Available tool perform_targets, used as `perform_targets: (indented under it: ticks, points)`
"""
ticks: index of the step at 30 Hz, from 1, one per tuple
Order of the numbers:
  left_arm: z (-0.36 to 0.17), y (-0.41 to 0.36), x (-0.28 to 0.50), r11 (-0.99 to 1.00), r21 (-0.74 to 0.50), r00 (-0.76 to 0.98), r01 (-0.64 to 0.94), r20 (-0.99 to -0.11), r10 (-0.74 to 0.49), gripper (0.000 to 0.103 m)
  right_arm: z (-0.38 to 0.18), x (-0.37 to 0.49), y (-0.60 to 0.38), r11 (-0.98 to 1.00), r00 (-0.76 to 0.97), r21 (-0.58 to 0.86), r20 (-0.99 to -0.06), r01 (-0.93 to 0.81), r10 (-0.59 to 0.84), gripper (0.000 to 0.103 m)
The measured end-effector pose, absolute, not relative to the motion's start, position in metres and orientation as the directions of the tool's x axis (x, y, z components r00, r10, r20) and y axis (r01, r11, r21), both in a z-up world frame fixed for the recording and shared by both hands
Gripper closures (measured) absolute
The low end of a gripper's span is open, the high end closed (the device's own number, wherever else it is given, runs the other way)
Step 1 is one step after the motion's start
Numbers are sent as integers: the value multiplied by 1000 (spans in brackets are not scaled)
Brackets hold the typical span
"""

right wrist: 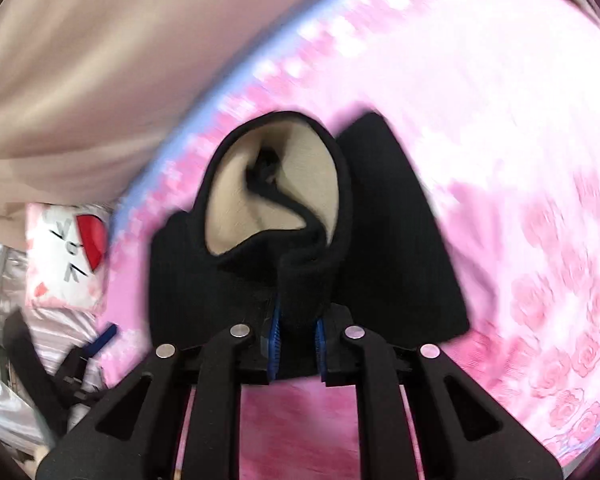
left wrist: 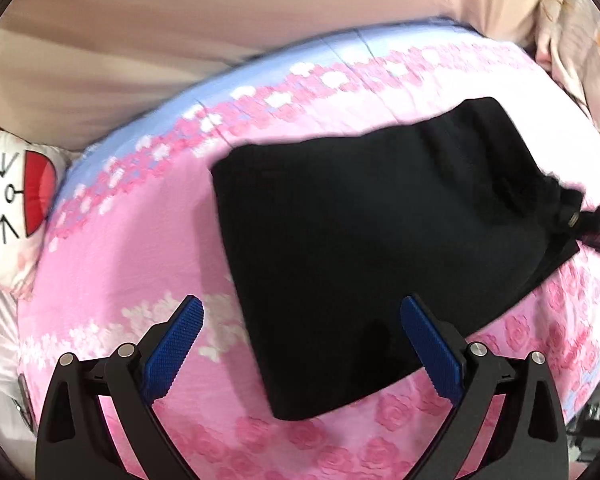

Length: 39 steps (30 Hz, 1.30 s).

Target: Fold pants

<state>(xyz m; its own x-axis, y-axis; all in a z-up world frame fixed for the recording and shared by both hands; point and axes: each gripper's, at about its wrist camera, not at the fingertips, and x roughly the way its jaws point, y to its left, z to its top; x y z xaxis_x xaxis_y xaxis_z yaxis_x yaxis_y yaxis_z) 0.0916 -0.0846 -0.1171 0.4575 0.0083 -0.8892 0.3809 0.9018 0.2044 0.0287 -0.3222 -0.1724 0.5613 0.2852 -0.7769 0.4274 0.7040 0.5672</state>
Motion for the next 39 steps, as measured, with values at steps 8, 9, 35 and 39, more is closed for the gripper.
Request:
perform_targets:
  ticks: [8,9,35,39]
  points:
    - [-120,-99,90,902,199,440,384,-898,11,5,-118,14,-325,813,639,464,-753,351,153,21]
    - [-120,-101,90,903,197,437,382,-899,11,5,-111,16,-323,842,641,429,-756,329,135,20]
    - [-130,-139,106,892,219,419,395,-907,37,5,-104,16,-359,871,640,378,-762,314,101,68]
    - [-134,-141,111,895,211,404,393,-914,38,5,-79,54,-336,918,640,369,-742,142,199,71]
